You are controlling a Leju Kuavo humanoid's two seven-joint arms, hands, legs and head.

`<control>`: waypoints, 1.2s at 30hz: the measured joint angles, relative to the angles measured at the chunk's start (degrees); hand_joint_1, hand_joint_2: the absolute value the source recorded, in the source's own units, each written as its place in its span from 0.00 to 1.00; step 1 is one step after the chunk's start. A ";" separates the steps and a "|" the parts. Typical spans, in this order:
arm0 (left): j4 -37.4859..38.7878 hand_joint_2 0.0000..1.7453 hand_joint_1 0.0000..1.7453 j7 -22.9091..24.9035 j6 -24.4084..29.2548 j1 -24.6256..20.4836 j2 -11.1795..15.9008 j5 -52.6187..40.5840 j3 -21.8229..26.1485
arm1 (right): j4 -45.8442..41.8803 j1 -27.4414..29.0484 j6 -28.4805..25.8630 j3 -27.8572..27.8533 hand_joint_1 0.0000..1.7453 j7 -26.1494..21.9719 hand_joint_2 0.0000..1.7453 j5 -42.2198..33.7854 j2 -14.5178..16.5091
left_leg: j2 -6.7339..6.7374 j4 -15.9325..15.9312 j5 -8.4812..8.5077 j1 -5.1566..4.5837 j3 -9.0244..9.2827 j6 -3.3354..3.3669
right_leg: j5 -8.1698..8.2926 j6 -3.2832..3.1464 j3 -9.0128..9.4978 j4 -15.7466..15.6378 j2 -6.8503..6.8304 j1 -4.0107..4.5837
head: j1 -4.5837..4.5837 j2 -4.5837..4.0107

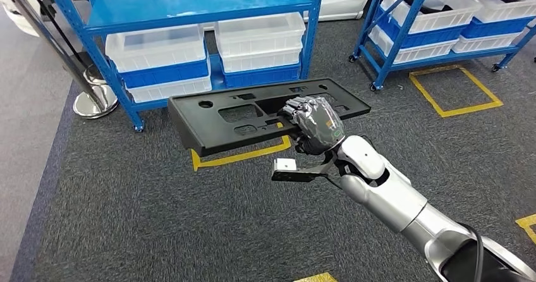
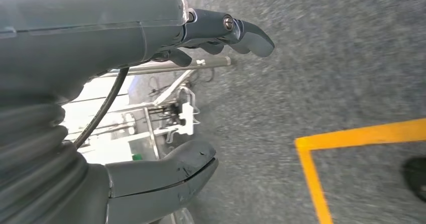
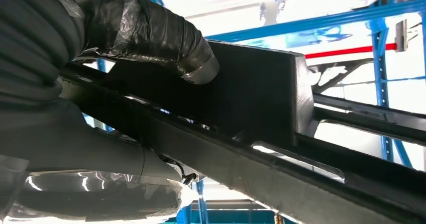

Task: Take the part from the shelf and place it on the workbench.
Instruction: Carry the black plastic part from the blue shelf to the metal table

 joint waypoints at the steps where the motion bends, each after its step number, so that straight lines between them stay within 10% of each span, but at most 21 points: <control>1: 0.01 1.00 0.00 -0.02 -0.09 0.03 -0.05 -0.06 -0.05 | -0.10 0.16 0.08 -0.21 1.00 0.01 1.00 -0.08 -0.08 | 0.02 0.05 0.60 0.00 -0.74 0.05 | -2.71 0.19 -1.18 4.13 0.00 -0.04 | 0.00 0.00; 4: 0.01 1.00 0.00 -0.02 -0.22 0.17 -0.18 -0.10 -0.19 | -0.22 0.87 0.20 -0.44 1.00 0.01 1.00 -0.11 -0.11 | 0.38 0.59 1.83 0.04 -2.85 -0.16 | -5.73 0.57 0.01 8.73 -0.10 -0.15 | -0.01 0.00; 7: 0.01 1.00 0.00 -0.03 -0.33 0.23 -0.38 -0.10 -0.28 | -0.71 1.14 0.31 -0.78 1.00 0.13 1.00 -0.11 -0.30 | 1.16 1.89 2.01 -0.03 -4.18 -0.59 | -3.77 0.21 8.62 -2.39 -2.02 0.10 | -0.01 0.00; 9: 0.03 1.00 0.00 -0.04 -0.37 0.26 -0.42 -0.13 -0.32 | -1.28 1.35 0.33 -1.25 1.00 0.18 1.00 -0.11 -0.43 | 1.66 2.55 1.91 -0.27 -4.51 -1.09 | -3.57 -0.44 10.89 -6.17 -2.75 0.46 | -0.03 0.00; 13: 0.03 1.00 0.00 -0.03 -0.42 0.10 -0.52 -0.25 -0.38 | -1.91 2.02 0.33 -1.99 1.00 0.25 1.00 -0.10 -0.88 | 2.08 3.71 0.97 -0.14 -4.95 -2.40 | -2.44 -1.96 10.48 -6.54 -0.86 0.29 | -0.03 0.00; 17: 0.03 1.00 0.00 -0.03 -0.40 0.09 -0.64 -0.34 -0.38 | -2.42 2.51 0.36 -2.82 1.00 0.27 1.00 -0.16 -1.14 | -0.09 16.66 -6.65 0.37 -10.35 -3.37 | -1.40 -2.67 9.47 -6.74 0.96 0.13 | -0.04 0.00; 19: 0.03 1.00 0.00 -0.03 -0.37 0.12 -0.67 -0.38 -0.39 | -2.52 2.81 0.37 -3.14 1.00 0.27 1.00 -0.20 -1.33 | -0.23 19.08 -6.91 0.40 -11.00 -3.33 | -1.04 -2.52 8.94 -6.62 2.09 0.17 | -0.04 0.00; 23: 0.03 1.00 0.00 0.00 -0.28 0.14 -0.67 -0.50 -0.40 | -2.98 2.99 0.39 -3.69 1.00 0.27 1.00 -0.43 -1.90 | -3.21 5.24 -0.95 0.40 -3.37 -2.36 | -0.46 -1.76 8.38 -6.32 4.37 0.19 | -0.03 0.00; 27: 0.03 1.00 0.00 0.40 -0.17 0.05 -0.78 -0.25 -0.40 | -3.69 3.62 0.45 -4.46 1.00 0.27 1.00 -0.68 -2.58 | -2.93 2.18 0.16 0.25 -2.02 -1.54 | 0.38 -0.30 7.77 -6.54 5.98 0.01 | -0.03 0.00; 29: 0.03 1.00 0.00 1.14 -0.13 0.18 -0.97 -0.15 -0.40 | -4.45 4.51 0.44 -4.90 1.00 0.26 1.00 0.05 -3.09 | -1.68 1.52 0.87 0.44 -2.09 -0.66 | -0.96 0.12 6.82 -4.87 4.36 0.19 | 0.04 0.00; 33: 0.06 1.00 0.00 3.12 -0.31 1.23 -1.04 -0.29 -0.40 | -6.03 6.93 0.30 -5.03 1.00 0.43 1.00 2.87 -2.98 | 0.98 1.31 1.27 0.27 -2.71 -0.03 | -7.93 0.69 1.31 8.12 0.45 0.22 | 0.11 0.00; 36: 0.09 1.00 0.00 3.61 -0.52 1.55 -1.03 -0.30 -0.40 | -6.62 8.24 0.18 -4.75 1.00 1.20 1.00 4.19 -2.36 | 2.95 1.70 1.13 0.21 -2.98 -0.22 | -5.62 0.73 4.19 5.00 -0.61 0.19 | 0.11 0.00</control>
